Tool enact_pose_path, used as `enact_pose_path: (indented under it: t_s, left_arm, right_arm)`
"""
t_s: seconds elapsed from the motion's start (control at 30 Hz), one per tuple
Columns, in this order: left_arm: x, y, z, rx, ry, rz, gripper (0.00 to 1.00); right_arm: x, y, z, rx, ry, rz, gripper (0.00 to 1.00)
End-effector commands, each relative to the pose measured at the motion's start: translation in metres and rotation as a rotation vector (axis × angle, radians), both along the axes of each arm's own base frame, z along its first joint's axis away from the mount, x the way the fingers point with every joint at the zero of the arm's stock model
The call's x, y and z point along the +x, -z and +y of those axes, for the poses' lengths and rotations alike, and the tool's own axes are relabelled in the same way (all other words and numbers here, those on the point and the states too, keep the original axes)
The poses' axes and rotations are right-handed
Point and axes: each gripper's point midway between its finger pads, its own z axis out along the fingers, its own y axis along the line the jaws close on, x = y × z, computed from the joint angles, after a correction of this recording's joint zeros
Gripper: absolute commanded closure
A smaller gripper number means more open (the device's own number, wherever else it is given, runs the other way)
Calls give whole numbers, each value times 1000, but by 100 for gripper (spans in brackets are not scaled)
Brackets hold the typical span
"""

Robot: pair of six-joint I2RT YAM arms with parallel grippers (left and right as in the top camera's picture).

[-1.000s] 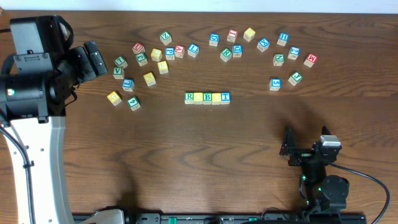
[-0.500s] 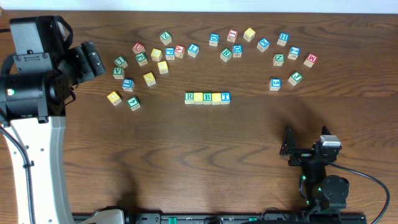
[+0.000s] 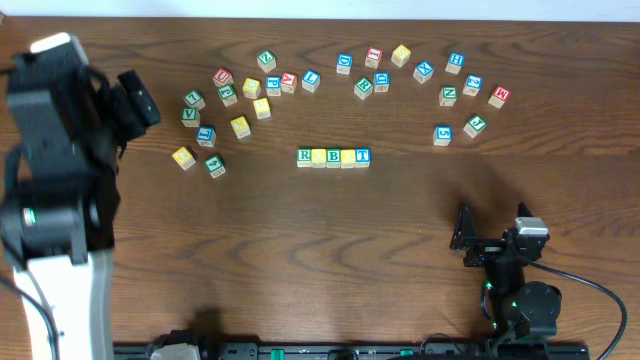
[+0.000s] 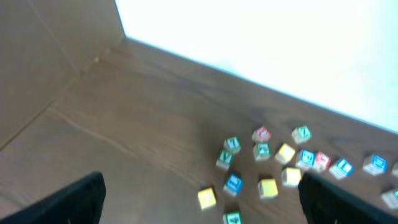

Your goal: Spell out ROBOT

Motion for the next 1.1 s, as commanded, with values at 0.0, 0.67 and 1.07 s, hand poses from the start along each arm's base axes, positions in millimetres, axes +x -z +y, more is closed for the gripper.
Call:
enact_pose_path:
  t_s: [0.0, 0.67, 1.07]
  left_arm:
    - [-16, 15, 2, 25, -5, -50, 2]
    - [-89, 135, -6, 62, -8, -402, 2]
    - [-96, 188, -7, 72, -10, -490, 2]
  right_arm:
    - [0, 0, -3, -13, 10, -3, 1]
    - [0, 0, -3, -13, 10, -3, 1]
    - [0, 0, -3, -13, 10, -3, 1]
